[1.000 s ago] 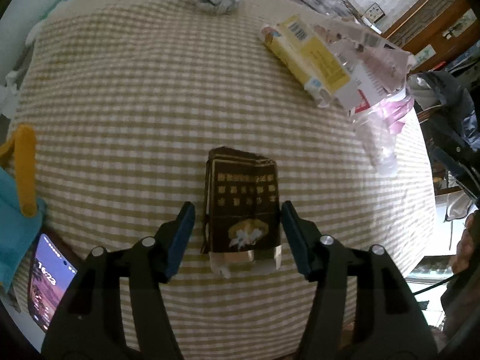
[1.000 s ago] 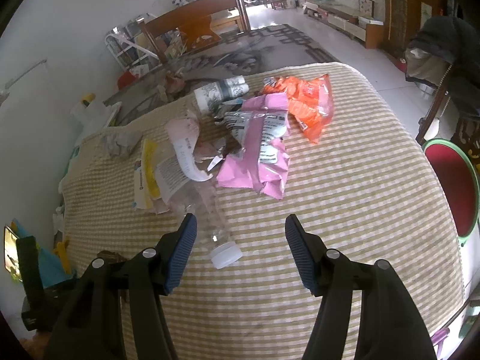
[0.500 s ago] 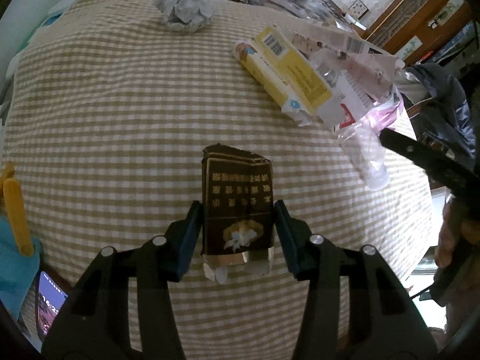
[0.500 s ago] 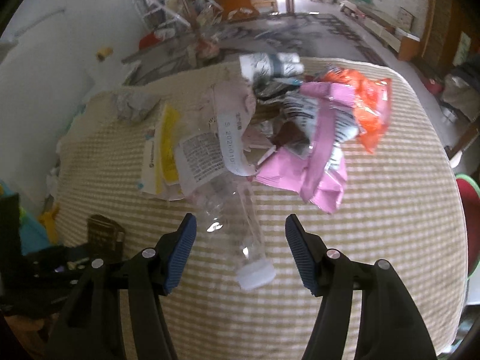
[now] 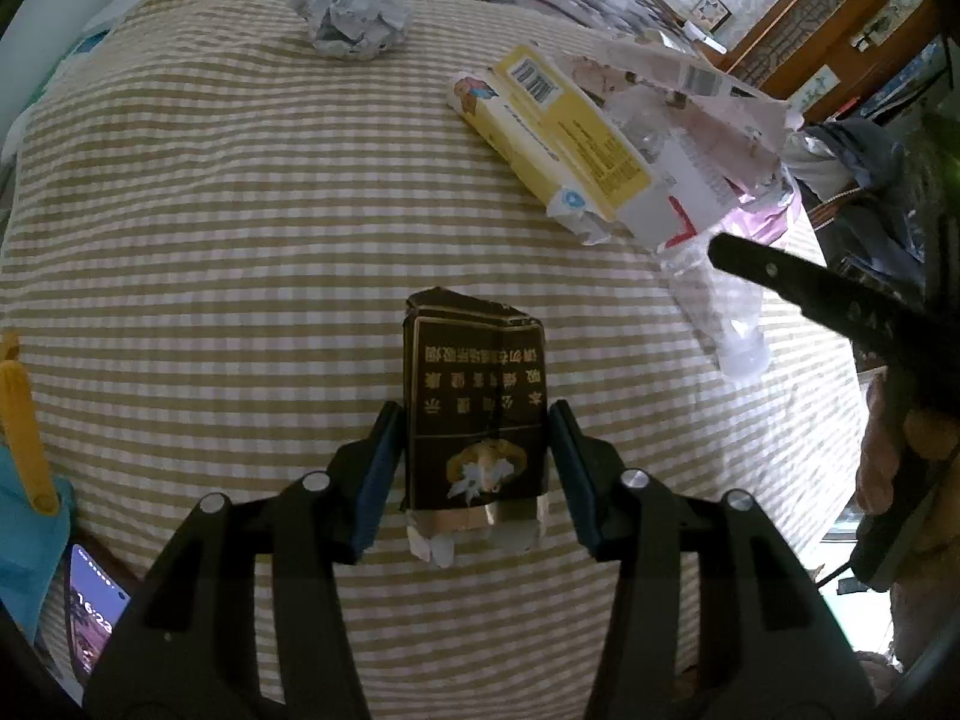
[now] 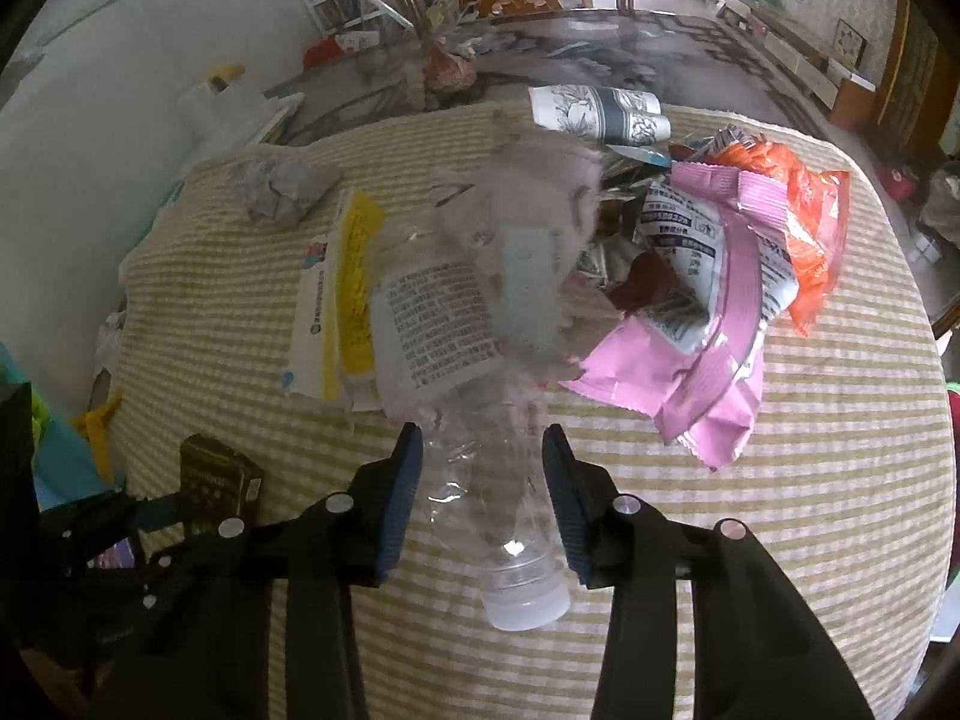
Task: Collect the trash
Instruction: 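Grasp the clear plastic bottle with the right gripper while the left holds the cigarette box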
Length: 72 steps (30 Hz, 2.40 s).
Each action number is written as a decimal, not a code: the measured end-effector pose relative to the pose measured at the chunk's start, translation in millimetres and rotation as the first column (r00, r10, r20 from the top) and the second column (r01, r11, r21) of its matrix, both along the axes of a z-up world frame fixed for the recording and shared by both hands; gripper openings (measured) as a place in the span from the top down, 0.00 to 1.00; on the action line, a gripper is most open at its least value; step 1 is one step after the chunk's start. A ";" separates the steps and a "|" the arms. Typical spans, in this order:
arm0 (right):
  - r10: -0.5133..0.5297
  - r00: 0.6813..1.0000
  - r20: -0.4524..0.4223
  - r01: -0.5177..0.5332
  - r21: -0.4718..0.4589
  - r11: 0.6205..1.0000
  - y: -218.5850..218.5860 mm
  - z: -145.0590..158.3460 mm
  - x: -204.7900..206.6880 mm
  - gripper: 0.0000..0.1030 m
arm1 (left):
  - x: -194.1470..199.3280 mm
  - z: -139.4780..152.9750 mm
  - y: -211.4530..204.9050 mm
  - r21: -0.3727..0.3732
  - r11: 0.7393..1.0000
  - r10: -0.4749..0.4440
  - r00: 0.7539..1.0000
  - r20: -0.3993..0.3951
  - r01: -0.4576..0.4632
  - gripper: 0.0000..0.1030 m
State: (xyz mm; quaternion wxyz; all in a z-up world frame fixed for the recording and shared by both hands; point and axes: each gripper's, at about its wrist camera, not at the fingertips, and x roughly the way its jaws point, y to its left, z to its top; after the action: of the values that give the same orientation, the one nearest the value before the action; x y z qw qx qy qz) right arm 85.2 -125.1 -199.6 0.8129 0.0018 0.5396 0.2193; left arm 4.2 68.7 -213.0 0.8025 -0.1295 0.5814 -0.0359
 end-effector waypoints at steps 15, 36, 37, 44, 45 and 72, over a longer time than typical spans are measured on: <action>0.001 1.000 0.009 -0.001 -0.012 1.000 10.9 8.0 0.7 0.49 | -0.1 8.3 15.2 -0.014 1.000 0.022 1.000 0.021 -0.022 0.52; 0.019 1.000 -0.011 -0.019 -0.015 1.000 15.3 -8.2 6.5 0.39 | -2.9 5.7 -8.5 -0.004 1.000 -0.013 1.000 0.017 0.013 0.52; 0.019 1.000 -0.017 -0.020 -0.018 1.000 16.1 -10.8 7.2 0.39 | -3.1 5.9 -8.8 -0.003 1.000 -0.014 1.000 0.017 0.014 0.52; 0.043 0.999 -0.021 -0.043 -0.003 0.999 16.1 -9.0 1.3 0.47 | -5.6 9.3 -10.3 0.005 1.000 -0.013 1.000 0.025 0.013 0.52; 0.041 0.999 -0.020 -0.041 0.008 0.999 14.4 -7.2 -1.2 0.47 | -6.1 10.2 -9.6 0.007 1.000 -0.008 1.000 0.029 0.008 0.52; -0.053 0.994 0.100 0.032 0.208 0.978 -78.0 76.8 -43.9 0.47 | 18.0 78.9 -61.4 -0.033 0.999 0.015 0.979 0.203 -0.008 0.52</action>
State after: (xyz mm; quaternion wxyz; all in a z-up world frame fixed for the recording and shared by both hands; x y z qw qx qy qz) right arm 41.3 -203.2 -122.8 0.8401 0.0860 0.4703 0.2564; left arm 22.2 7.4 -134.1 0.8556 -0.1412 0.4951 -0.0536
